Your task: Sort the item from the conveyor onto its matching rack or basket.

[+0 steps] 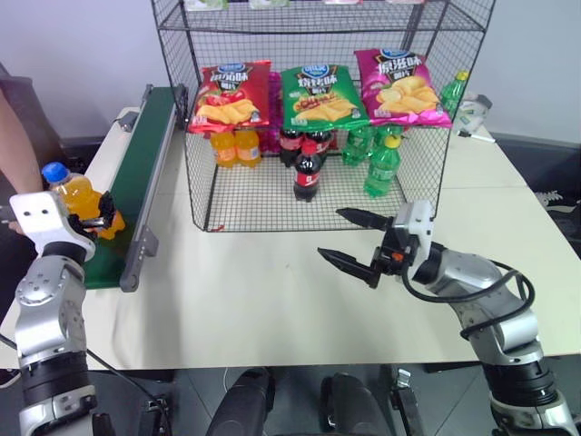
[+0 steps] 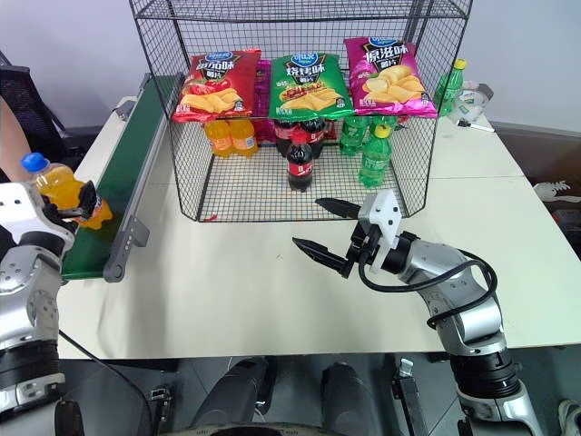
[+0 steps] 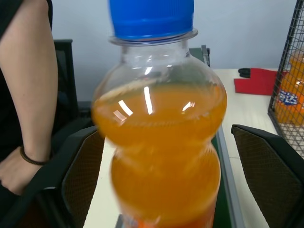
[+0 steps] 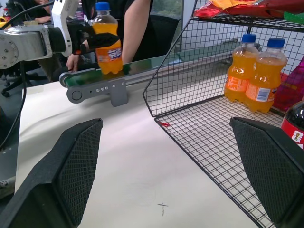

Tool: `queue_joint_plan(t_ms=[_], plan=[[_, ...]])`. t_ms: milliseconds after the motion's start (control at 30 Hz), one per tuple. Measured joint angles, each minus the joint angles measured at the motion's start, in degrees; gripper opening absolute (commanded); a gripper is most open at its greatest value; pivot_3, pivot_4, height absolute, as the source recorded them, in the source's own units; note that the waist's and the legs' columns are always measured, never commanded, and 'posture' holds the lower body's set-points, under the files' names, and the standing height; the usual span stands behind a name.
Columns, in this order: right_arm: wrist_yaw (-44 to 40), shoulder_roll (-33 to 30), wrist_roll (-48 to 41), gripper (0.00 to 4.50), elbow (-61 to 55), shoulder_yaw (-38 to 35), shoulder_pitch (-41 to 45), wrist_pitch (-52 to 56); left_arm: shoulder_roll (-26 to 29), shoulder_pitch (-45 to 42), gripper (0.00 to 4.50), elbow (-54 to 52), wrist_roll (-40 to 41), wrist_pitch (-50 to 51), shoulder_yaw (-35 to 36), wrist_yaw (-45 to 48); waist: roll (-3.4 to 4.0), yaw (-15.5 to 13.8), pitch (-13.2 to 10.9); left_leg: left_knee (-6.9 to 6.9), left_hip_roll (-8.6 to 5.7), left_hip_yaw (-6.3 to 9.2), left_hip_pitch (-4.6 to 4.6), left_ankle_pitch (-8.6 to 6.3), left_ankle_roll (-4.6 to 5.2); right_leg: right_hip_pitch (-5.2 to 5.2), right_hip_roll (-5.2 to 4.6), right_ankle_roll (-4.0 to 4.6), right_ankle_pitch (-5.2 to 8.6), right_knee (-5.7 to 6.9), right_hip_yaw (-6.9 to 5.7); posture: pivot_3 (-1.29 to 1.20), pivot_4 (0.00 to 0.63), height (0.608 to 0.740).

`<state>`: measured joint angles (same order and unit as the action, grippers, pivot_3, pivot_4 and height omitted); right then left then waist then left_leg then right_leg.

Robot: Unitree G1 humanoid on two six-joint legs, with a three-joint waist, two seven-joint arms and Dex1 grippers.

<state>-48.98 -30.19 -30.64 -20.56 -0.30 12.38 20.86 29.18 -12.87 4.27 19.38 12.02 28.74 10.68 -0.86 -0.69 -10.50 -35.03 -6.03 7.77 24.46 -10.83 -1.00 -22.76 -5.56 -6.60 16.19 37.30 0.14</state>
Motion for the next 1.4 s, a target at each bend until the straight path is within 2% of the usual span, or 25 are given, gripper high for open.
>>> queue_joint_plan(t_ms=[67, 100, 267, 400, 533, 667, 733, 867, 967, 1133, 1400], plan=[[0.14, 0.0, 0.01, 4.5, 0.0, 0.0, -0.02, 0.0, -0.02, 0.35, 2.64, -0.66, 0.38, 0.01, 0.53, 0.01, 0.0, -0.01, 0.0, 0.0, 0.0, 0.0, 0.0, 0.0, 0.0, 0.0, 0.0, 0.0, 0.0, 0.0, 0.0, 0.0, 0.15, 0.74], [0.17, 0.03, 0.0, 4.5, -0.02, 0.04, -0.02, 0.01, -0.02, 0.46, 2.35, -0.87, 0.55, 0.29, 0.52, 0.06, 0.01, -0.03, 0.0, 0.0, 0.0, 0.0, -0.01, 0.0, 0.0, 0.0, 0.0, 0.0, 0.0, 0.0, 0.0, 0.0, 0.15, 0.74], [0.33, 0.02, 0.01, 4.5, -0.02, 0.06, -0.13, 0.04, -0.17, 1.76, 2.35, -3.29, 3.34, 2.46, 1.46, 1.65, 0.0, -0.13, 0.0, -0.01, 0.0, 0.02, 0.0, 0.0, 0.0, -0.02, 0.0, 0.0, 0.0, 0.0, -0.01, 0.0, 0.15, 0.74], [0.27, -0.02, 0.0, 4.5, -0.04, 0.04, -0.32, 0.04, -0.43, 1.9, 2.35, -7.92, 8.6, 5.52, 1.51, 4.5, -0.1, -0.06, -0.03, -0.05, 0.0, 0.03, 0.02, 0.0, 0.0, -0.02, -0.01, 0.01, 0.0, -0.02, -0.02, 0.0, 0.15, 0.74], [0.09, -0.12, 0.02, 4.5, -0.02, -0.04, -0.54, 0.01, 1.54, -1.03, 2.35, -14.92, 14.43, 10.2, 0.67, 7.87, -0.1, -0.05, -0.03, -0.03, 0.0, 0.02, 0.04, 0.0, 0.0, 0.0, 0.0, 0.01, 0.0, -0.01, -0.02, 0.0, 0.15, 0.74], [0.11, -0.16, 0.13, 4.5, 0.11, -0.13, -0.41, -0.04, 2.82, -4.83, 2.35, -21.68, 18.58, 13.84, -4.55, 11.44, -0.09, -0.03, -0.02, -0.04, -0.03, 0.0, 0.02, 0.0, 0.0, 0.13, -0.01, 0.01, 0.01, -0.04, -0.01, 0.0, 0.15, 0.74], [0.46, -0.33, 0.24, 4.5, 0.14, -0.51, -0.31, -0.03, 1.33, -5.72, 2.35, -22.03, 17.97, 15.61, -10.11, 12.45, -0.03, 0.45, -0.04, 0.06, 0.02, -0.02, 0.02, 0.01, 0.0, 0.06, 0.04, 0.01, 0.0, 0.02, 0.03, 0.0, 0.15, 0.74], [2.16, -0.3, 0.33, 4.5, -0.64, -0.63, 0.09, 0.72, -5.29, -9.41, 2.35, -14.62, 10.31, 13.47, -20.27, 10.37, -0.03, -0.1, -0.05, -0.03, -0.03, -0.02, 0.02, 0.02, 0.01, 0.11, 0.02, 0.0, 0.0, 0.03, 0.0, 0.0, 0.15, 0.74], [3.52, -0.32, 0.3, 4.5, -1.95, -0.66, 0.07, 1.63, -9.11, -12.9, 2.35, -2.83, 1.76, 7.05, -24.69, 7.13, -0.07, -0.04, -0.05, -0.07, -0.04, -0.03, 0.04, 0.02, 0.01, 0.09, 0.01, -0.01, -0.01, 0.02, -0.05, 0.0, 0.15, 0.74], [5.31, -0.57, 0.3, 4.5, -2.56, -1.14, -0.29, 2.46, -15.05, -19.67, 2.35, 15.35, -6.16, -5.61, -26.0, 4.27, -0.08, -0.08, -0.06, -0.04, -0.05, -0.02, 0.09, 0.02, 0.01, 0.05, 0.01, -0.03, -0.01, 0.02, -0.07, 0.0, 0.15, 0.74], [6.82, -0.8, 0.25, 4.5, -4.59, -2.62, -1.77, 2.57, -19.83, -30.67, 2.35, 40.69, -11.4, -23.03, -25.13, -1.04, -0.1, -0.03, -0.06, -0.08, -0.08, -0.02, 0.09, 0.02, 0.02, 0.07, 0.02, -0.05, -0.02, 0.04, -0.12, 0.0, 0.15, 0.74]])
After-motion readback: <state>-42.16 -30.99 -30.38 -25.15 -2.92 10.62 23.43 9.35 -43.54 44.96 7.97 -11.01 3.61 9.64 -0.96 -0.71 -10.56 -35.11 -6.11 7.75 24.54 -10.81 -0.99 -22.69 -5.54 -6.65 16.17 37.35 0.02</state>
